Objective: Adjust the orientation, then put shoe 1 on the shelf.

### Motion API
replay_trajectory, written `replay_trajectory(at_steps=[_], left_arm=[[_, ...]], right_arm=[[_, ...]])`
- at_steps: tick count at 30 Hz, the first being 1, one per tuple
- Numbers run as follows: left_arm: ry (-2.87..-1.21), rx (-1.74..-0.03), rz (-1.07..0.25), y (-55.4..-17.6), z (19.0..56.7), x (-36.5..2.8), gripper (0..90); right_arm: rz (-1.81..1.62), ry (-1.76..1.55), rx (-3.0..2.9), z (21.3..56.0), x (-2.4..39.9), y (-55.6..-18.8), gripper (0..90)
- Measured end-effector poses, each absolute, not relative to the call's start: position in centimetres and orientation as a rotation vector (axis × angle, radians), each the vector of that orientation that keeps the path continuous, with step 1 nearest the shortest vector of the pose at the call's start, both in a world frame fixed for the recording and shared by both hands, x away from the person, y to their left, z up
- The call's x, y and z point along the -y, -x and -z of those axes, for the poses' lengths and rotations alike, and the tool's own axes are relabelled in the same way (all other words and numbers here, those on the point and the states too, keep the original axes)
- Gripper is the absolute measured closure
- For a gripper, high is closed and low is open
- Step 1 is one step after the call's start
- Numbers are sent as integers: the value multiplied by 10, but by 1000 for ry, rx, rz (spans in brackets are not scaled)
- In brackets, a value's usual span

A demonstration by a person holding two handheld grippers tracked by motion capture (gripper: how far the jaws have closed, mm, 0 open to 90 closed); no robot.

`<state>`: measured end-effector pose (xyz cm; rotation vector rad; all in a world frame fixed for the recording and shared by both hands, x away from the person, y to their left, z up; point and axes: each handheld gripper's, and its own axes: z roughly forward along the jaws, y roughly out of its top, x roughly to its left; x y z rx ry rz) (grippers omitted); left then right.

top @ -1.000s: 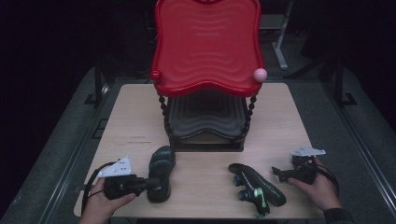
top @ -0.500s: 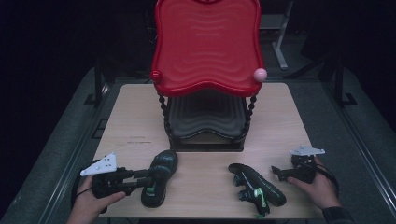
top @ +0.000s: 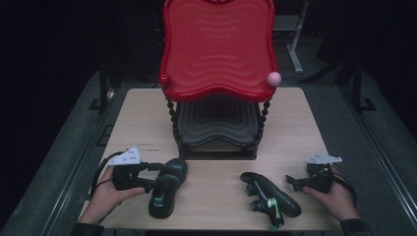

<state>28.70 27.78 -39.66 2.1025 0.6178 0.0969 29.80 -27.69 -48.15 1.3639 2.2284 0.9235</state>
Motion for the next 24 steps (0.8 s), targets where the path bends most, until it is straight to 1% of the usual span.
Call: replay_trajectory(at_steps=[5,9,14,15,17,18,21,24], left_arm=[[-2136,-620,-84,-290,407,-274,385],[-2155,-610,-59,-293,416,-274,419],[-2141,-606,-20,-295,424,-275,488],[-2140,-605,-24,-296,424,-276,488],[-2144,-615,-38,-297,426,-277,564],[-2144,-615,-38,-297,426,-277,583],[-2136,-620,-39,-297,427,-278,604],[-2124,-623,-41,-297,427,-279,651]], right_arm=[[-924,-1363,-2229,482,277,-298,0],[-924,-1362,-2229,482,277,-298,0],[-926,-1361,-2230,482,277,-297,0],[-926,-1360,-2231,482,277,-297,0],[-925,-1362,-2231,482,277,-297,0],[-925,-1362,-2231,482,277,-297,0],[-925,-1361,-2230,481,277,-297,0],[-924,-1362,-2231,481,277,-297,0]])
